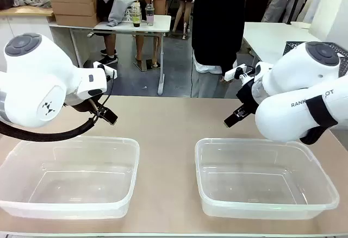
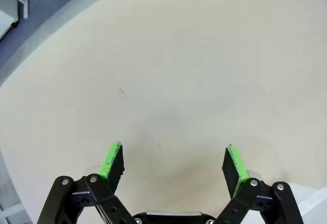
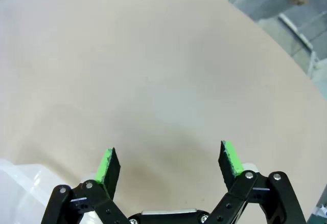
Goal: Sort the waste into each basket.
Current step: Pick up the Organizing box on the left side of the table and lift it.
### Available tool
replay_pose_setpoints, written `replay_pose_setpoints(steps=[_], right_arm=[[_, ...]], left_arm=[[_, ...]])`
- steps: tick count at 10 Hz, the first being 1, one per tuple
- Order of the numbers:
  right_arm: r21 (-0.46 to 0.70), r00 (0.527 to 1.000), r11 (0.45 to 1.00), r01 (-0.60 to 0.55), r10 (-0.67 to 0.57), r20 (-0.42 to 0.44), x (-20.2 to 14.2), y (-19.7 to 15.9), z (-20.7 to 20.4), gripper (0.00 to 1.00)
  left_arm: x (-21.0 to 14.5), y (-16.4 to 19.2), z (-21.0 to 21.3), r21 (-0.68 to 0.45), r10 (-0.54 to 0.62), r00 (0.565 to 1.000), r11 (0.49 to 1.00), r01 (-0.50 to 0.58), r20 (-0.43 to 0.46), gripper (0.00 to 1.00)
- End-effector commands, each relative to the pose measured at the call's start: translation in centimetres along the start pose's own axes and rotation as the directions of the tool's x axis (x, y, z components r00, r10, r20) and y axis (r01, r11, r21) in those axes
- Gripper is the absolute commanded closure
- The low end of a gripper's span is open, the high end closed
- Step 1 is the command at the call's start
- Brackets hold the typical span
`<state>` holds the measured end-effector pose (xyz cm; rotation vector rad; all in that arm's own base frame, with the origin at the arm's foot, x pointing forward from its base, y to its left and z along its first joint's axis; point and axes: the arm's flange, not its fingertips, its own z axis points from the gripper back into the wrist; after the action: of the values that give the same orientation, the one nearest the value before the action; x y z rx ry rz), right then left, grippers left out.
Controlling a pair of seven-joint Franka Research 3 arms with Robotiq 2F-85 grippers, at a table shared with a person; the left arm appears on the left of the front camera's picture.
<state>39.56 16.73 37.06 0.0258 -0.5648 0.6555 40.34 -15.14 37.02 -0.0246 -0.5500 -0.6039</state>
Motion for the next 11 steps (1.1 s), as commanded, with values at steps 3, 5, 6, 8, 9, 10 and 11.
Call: replay_pose_setpoints(steps=[3,5,6,8,9,10,11], right_arm=[[0.0,1.0,1.0,0.0,0.0,0.0,0.0,0.0,0.0,0.0],[0.0,1.0,1.0,0.0,0.0,0.0,0.0,0.0,0.0,0.0],[0.0,1.0,1.0,0.0,0.0,0.0,0.0,0.0,0.0,0.0],[0.0,1.0,1.0,0.0,0.0,0.0,0.0,0.0,0.0,0.0],[0.0,1.0,1.0,0.0,0.0,0.0,0.0,0.0,0.0,0.0],[0.0,1.0,1.0,0.0,0.0,0.0,0.0,0.0,0.0,0.0],[0.0,1.0,1.0,0.0,0.0,0.0,0.0,0.0,0.0,0.0]], left_arm=[[0.0,0.0,0.0,0.0,0.0,1.0,1.0,0.0,0.0,0.0],[0.0,0.0,0.0,0.0,0.0,1.0,1.0,0.0,0.0,0.0],[0.0,0.0,0.0,0.0,0.0,1.0,1.0,0.0,0.0,0.0],[0.0,0.0,0.0,0.0,0.0,1.0,1.0,0.0,0.0,0.0],[0.0,0.0,0.0,0.0,0.0,1.0,1.0,0.0,0.0,0.0],[0.0,0.0,0.0,0.0,0.0,1.0,1.0,0.0,0.0,0.0],[0.0,0.0,0.0,0.0,0.0,1.0,1.0,0.0,0.0,0.0]])
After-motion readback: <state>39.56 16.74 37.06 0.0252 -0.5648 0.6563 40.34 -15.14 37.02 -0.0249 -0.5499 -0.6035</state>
